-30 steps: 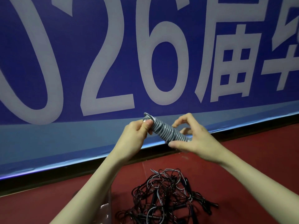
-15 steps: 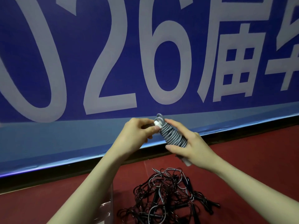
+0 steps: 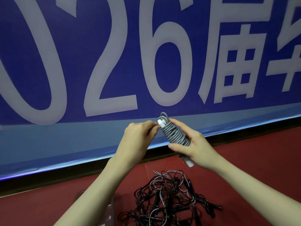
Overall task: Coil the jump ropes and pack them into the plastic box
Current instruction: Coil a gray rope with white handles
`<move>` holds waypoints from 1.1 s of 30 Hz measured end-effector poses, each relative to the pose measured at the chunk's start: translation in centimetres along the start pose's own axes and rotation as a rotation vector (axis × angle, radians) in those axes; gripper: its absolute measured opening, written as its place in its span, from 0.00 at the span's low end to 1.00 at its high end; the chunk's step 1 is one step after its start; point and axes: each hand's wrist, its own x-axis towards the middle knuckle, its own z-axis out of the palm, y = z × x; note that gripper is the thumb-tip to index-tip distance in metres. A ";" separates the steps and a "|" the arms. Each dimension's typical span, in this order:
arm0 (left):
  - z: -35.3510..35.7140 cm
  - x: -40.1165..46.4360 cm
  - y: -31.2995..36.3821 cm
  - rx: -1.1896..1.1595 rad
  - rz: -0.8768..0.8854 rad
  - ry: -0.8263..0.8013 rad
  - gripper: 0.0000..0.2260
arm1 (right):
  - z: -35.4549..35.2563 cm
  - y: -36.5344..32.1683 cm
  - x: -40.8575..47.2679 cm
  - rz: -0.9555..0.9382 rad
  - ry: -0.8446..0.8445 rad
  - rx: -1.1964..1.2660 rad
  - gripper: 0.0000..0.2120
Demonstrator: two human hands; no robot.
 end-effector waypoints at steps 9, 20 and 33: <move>0.3 -0.4 -0.3 -0.153 0.173 -0.008 0.14 | -1.3 -0.6 0.1 0.047 -0.033 0.042 0.33; -0.6 0.2 0.1 -0.356 0.003 0.043 0.09 | -0.6 -1.3 -1.1 0.057 -0.143 0.048 0.34; -1.9 0.5 -0.3 -0.824 -0.384 -0.162 0.09 | 0.2 -2.4 -1.4 0.053 -0.187 0.040 0.35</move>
